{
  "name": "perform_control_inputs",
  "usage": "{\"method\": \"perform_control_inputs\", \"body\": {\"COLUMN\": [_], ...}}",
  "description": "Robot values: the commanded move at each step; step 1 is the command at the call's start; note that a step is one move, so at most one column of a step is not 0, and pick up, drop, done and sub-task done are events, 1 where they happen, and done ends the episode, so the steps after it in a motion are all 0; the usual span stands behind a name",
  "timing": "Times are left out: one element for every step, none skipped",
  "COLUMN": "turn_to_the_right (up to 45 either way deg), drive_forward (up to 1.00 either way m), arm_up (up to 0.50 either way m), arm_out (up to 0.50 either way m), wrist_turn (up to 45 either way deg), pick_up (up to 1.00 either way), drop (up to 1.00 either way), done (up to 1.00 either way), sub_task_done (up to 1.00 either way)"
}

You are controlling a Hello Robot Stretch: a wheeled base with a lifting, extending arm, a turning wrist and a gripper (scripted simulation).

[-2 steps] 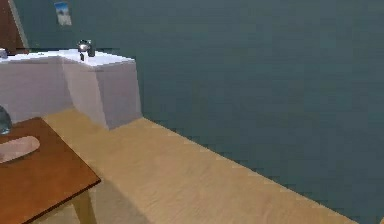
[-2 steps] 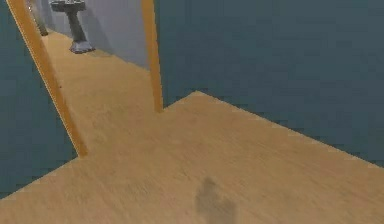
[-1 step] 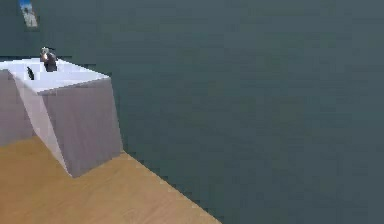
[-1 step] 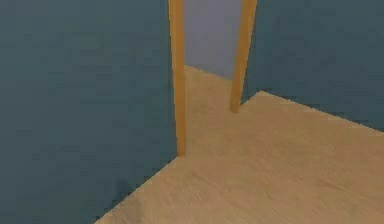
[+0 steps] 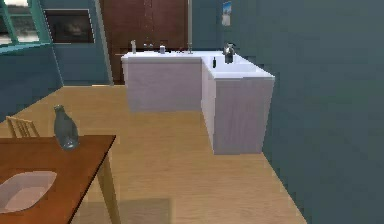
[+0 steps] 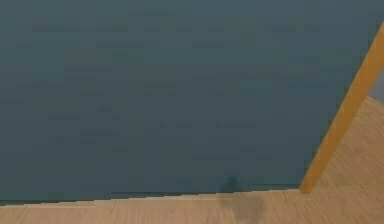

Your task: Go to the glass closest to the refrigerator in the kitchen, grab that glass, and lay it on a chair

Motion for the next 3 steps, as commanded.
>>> {"method": "perform_control_inputs", "body": {"turn_to_the_right": [-3.0, 45.0, 45.0], "drive_forward": [0.0, 0.0, 0.0], "arm_up": [0.0, 0.0, 0.0], "arm_out": [0.0, 0.0, 0.0], "wrist_turn": [0.0, 0.0, 0.0], "pick_up": [0.0, 0.0, 0.0], "drop": [0.0, 0.0, 0.0], "done": [0.0, 0.0, 0.0], "sub_task_done": [0.0, 0.0, 0.0]}}
